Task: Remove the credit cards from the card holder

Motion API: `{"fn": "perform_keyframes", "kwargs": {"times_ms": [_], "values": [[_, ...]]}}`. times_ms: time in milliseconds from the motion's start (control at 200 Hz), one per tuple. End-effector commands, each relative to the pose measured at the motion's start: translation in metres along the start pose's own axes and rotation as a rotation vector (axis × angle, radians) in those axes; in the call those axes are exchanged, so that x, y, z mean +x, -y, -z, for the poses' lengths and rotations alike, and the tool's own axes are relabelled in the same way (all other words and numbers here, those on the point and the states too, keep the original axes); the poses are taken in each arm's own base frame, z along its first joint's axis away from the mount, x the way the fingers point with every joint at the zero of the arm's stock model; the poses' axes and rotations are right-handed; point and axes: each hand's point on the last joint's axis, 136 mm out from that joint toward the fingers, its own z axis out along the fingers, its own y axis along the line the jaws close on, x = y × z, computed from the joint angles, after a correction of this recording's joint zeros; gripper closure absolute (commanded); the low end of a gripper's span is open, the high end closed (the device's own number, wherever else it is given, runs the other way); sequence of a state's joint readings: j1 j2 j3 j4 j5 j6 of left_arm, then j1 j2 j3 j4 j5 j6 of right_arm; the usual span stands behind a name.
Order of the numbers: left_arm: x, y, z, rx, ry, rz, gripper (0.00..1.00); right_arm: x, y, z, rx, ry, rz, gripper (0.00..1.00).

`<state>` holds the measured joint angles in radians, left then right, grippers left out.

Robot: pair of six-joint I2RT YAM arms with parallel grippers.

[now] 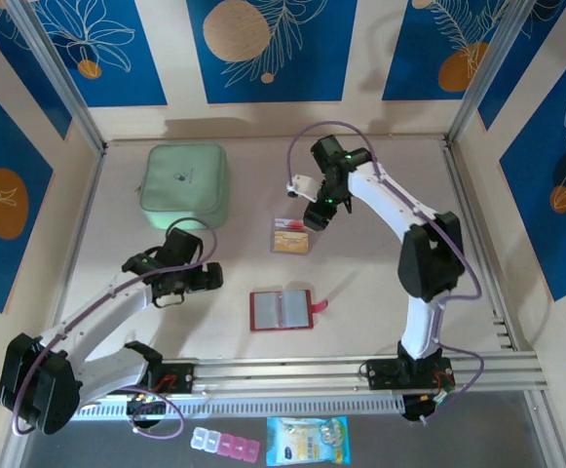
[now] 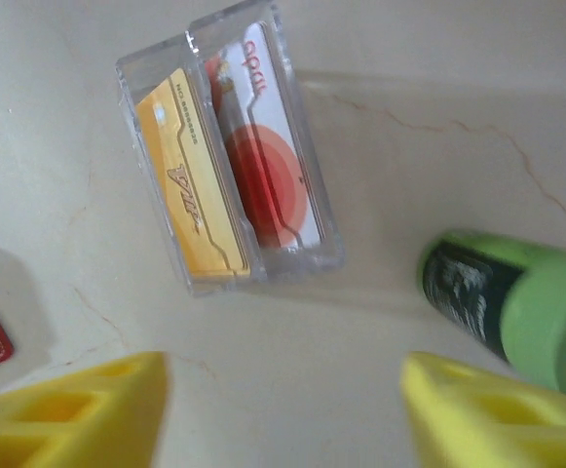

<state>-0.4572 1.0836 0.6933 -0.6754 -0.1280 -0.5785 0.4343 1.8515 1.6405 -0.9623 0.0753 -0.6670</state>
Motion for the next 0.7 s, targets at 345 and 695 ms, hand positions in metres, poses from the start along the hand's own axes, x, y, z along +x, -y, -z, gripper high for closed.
{"fn": "perform_keyframes", "kwargs": {"times_ms": [345, 695], "values": [[-0.085, -0.072, 0.028, -0.41, 0.415, -0.121, 0.0, 0.077, 0.028, 0.019, 0.267, 0.325, -0.597, 0.01], [-0.12, -0.077, 0.012, -0.399, 0.759, -0.154, 0.01, 0.132, 0.065, 0.02, 0.542, 0.621, -0.811, 0.01]]}}
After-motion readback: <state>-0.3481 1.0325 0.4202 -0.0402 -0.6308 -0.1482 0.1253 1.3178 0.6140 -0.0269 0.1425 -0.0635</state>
